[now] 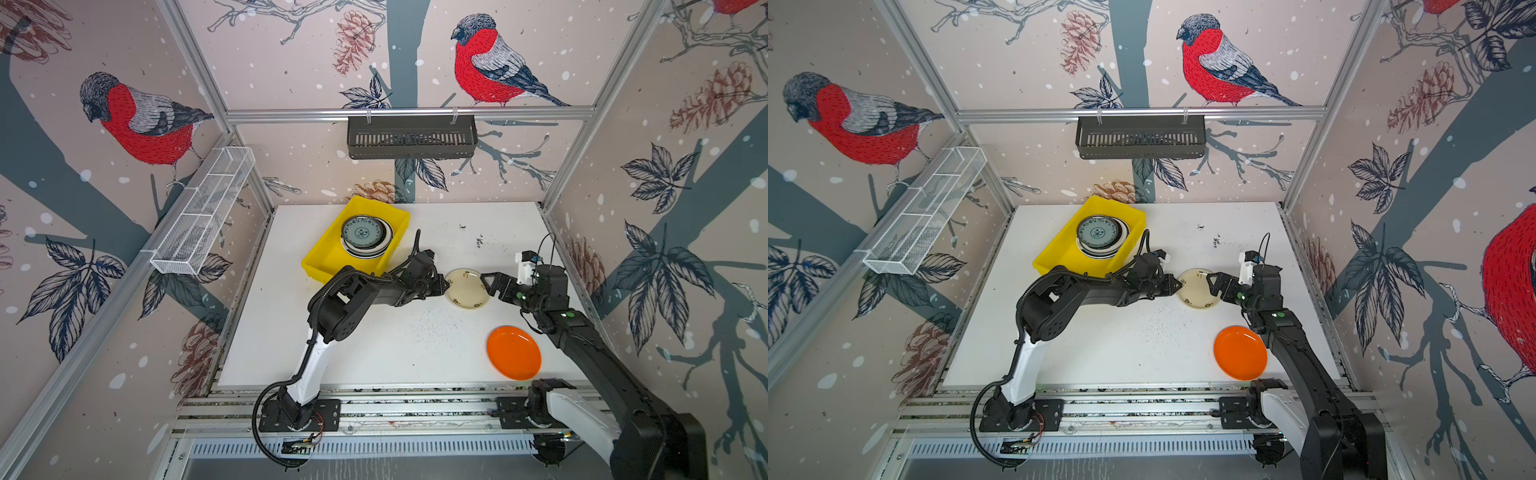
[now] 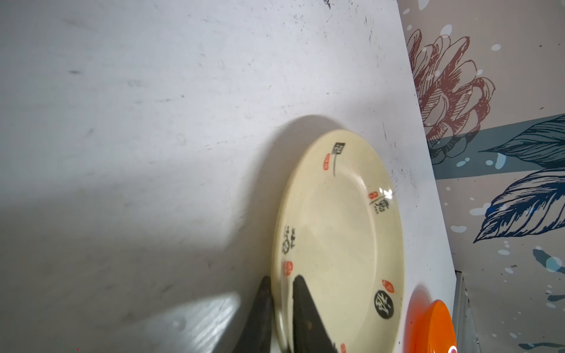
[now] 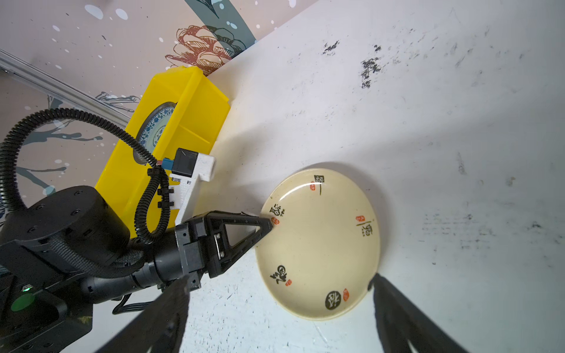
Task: Place the plates into the plastic bin on the countertop
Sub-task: Pick up the plate from the middle-right of the table.
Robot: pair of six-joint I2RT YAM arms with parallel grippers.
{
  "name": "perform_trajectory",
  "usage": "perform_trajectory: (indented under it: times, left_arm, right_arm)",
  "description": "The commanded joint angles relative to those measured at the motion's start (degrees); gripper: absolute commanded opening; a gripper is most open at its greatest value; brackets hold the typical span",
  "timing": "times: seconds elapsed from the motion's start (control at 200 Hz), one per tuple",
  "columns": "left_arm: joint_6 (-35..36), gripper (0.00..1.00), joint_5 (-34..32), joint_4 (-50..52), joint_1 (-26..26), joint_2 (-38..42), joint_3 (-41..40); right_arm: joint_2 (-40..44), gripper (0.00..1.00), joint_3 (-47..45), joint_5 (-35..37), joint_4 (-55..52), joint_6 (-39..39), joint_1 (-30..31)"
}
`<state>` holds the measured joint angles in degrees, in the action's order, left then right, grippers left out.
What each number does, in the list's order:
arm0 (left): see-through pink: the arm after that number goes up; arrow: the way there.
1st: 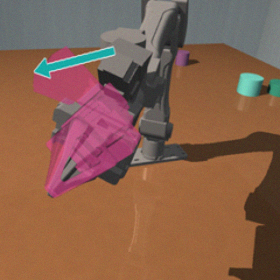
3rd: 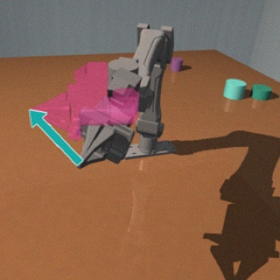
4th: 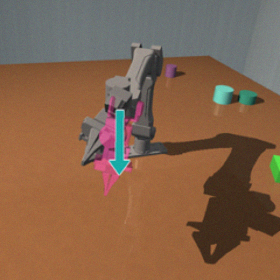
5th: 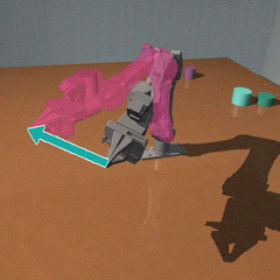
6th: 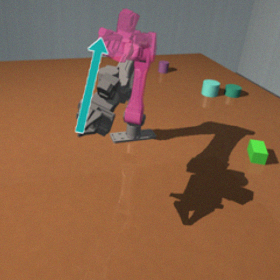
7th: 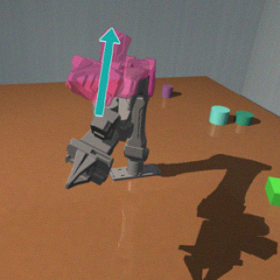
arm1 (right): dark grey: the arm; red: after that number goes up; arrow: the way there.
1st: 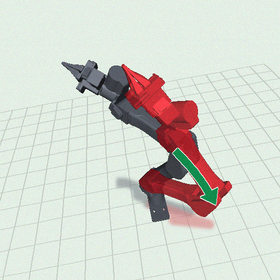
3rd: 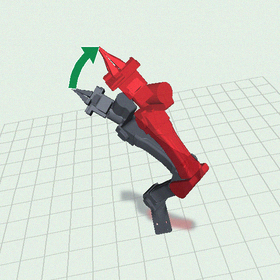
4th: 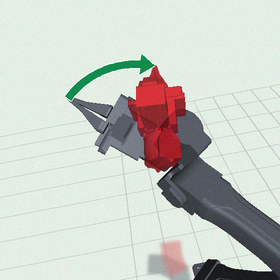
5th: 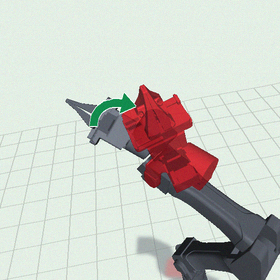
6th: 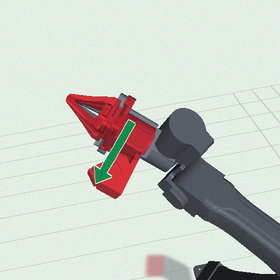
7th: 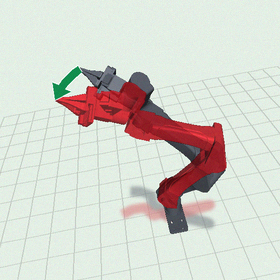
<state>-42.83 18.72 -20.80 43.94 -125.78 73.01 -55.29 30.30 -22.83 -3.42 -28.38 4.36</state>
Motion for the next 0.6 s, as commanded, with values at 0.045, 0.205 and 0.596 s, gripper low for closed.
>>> perform_trajectory:
  times: [0.045, 0.205, 0.596]
  left_arm:
    - [2.2, 0.00, -2.9, 5.9, -0.2, -0.4, 0.4]
    - [3.0, 0.00, -2.0, 6.4, -0.3, 0.8, 0.8]
    - [5.8, 0.00, -3.3, 11.7, -8.1, 16.8, -0.6]
  right_arm:
    - [0.0, 0.93, -0.4, 0.1, -0.6, -0.3, -0.2]
    - [0.0, 0.93, -0.4, -0.7, -0.3, -0.8, -0.3]
    - [4.0, 0.94, 3.5, -3.3, -1.0, -4.8, -3.0]
